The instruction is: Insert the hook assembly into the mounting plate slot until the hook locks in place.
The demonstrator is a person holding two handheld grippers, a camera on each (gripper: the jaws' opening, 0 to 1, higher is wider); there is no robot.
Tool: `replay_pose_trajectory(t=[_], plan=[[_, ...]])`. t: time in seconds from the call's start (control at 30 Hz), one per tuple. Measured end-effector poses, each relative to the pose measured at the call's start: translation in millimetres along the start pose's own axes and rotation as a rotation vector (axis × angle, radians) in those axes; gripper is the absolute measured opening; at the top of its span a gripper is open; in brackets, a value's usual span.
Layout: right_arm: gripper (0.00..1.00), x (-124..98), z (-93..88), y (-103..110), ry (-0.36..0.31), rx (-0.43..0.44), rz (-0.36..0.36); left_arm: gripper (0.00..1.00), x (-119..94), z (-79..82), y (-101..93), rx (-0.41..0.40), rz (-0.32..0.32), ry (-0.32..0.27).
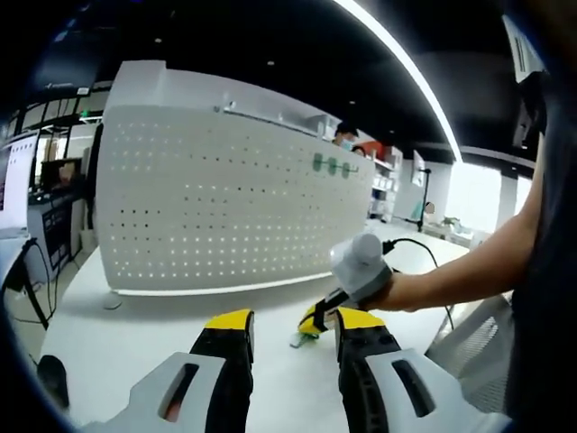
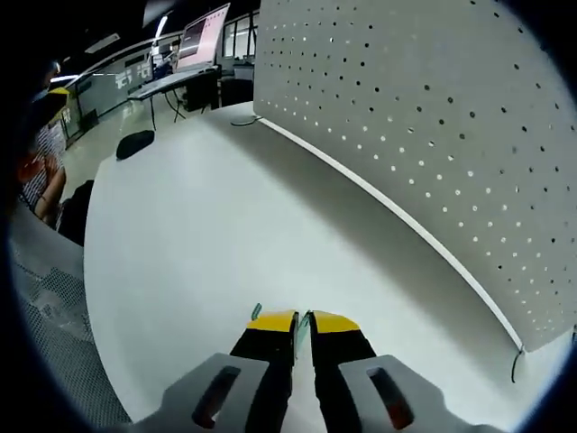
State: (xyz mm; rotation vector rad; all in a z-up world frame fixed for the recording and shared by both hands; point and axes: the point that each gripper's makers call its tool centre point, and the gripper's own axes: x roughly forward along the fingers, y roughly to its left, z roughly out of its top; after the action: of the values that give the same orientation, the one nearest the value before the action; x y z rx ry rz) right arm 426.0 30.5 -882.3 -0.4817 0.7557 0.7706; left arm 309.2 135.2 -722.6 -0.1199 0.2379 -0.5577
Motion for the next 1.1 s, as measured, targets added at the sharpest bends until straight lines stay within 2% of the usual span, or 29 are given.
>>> replay_pose_trajectory(t=[0.43, 0.73, 1.0, 1.1], plan=[[0.01, -3, -0.5, -3, 0.013, 0.011, -0.003, 0.36, 0, 0.9, -1.4, -0.006, -0.012, -0.008], [0.01, -9, 2.7, -3, -0.004, 0.058, 0.008, 0.36, 0, 0.9, -2.1, -0.005, -0.017, -0.008], [0.0, -24, 13.6, -1, -0.061, 0.14, 0.034, 0.36, 1, -0.1, -3.3, 0.001, -0.02, -0.002], [0.0, -31, 23.5, 3, -0.105, 0.202, 0.061, 0.36, 1, -0.9, -4.9, 0.01, -0.023, 0.004]])
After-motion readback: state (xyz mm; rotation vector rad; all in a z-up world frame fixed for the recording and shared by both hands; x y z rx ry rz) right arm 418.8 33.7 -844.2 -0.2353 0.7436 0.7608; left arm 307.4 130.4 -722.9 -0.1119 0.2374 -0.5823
